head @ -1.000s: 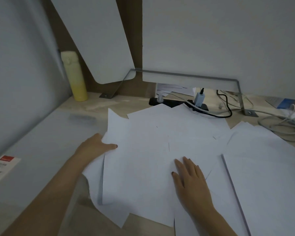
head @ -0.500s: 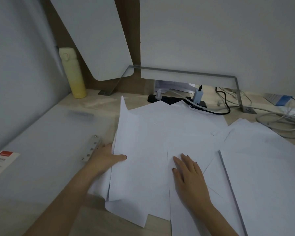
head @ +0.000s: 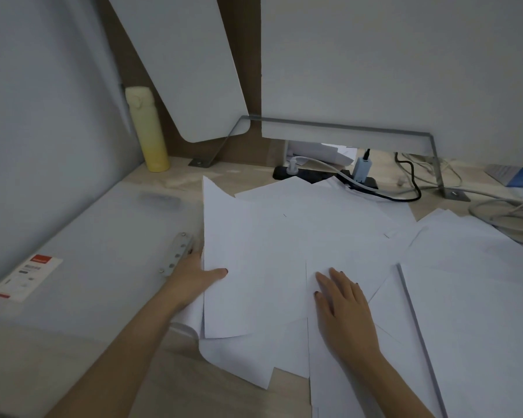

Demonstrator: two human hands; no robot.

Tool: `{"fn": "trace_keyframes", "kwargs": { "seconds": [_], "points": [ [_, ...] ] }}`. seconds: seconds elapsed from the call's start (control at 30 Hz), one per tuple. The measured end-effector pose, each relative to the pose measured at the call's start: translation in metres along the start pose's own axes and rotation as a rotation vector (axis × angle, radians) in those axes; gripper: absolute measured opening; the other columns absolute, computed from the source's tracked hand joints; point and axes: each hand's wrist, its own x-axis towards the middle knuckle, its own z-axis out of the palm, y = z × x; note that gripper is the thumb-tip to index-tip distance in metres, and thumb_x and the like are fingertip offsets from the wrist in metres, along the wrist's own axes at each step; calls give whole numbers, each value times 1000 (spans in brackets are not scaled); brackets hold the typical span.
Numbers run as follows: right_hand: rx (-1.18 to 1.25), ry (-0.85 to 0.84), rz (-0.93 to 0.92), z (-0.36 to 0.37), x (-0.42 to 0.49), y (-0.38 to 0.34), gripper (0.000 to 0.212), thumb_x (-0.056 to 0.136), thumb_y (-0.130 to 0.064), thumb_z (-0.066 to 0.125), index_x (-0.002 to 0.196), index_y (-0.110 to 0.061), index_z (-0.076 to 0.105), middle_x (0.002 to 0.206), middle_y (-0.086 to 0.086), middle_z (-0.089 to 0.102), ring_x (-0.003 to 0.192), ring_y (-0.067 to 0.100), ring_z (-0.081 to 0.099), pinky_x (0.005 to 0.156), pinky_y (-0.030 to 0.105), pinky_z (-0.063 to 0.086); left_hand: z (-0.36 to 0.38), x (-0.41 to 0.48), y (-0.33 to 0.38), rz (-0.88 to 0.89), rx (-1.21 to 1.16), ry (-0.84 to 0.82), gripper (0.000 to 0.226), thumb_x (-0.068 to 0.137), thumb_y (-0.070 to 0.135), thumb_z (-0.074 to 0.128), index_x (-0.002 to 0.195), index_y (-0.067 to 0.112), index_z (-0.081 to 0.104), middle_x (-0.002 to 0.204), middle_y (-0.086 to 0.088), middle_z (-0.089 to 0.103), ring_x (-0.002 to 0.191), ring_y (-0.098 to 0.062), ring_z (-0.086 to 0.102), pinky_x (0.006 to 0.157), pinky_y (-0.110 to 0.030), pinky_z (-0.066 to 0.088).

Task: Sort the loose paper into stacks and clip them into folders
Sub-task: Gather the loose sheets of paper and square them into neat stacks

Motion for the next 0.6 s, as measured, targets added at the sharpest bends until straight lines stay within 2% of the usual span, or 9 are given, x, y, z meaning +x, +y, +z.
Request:
{"fn": "trace_keyframes", "kwargs": {
  "seconds": [0.13,0.27,0.4,0.5,0.6],
  "points": [
    [13,-6,-6,-1,0,0,45,99,-32,26,144,-27,29,156,-6,17,145,10,9,115,25,-3,0,2,0,-95,-154,-25,54,84,19,67,134,11,46,126,-7,58,108,-25,58,92,-31,43],
    [38,-7,-11,-1,-1,1,45,99,-33,25,144,-26,30,156,-4,19,145,11,10,116,26,-2,1,-4,2,-145,-386,-110,41,83,18,69,121,10,56,106,-3,66,90,-16,63,73,-26,49],
    [67,-20,-12,-5,-1,-1,44,100,-28,30,143,-24,31,156,-4,20,145,11,11,117,26,-1,-2,-7,-1,-135,-447,-199,50,67,31,77,112,14,66,107,-2,73,101,-21,67,94,-35,49],
    [83,-38,-3,-9,-1,0,43,100,-27,30,143,-23,33,155,-4,21,144,12,12,118,27,0,-1,-11,0,-113,-485,-252,47,67,26,76,111,12,67,105,-3,74,99,-21,69,91,-34,49],
    [152,-35,5,-12,-2,-1,41,100,-25,33,140,-22,38,152,-4,28,142,11,20,119,29,8,7,-12,-1,-86,-482,-125,47,70,21,76,114,10,62,102,-6,72,94,-23,68,87,-34,50]
  ]
}}
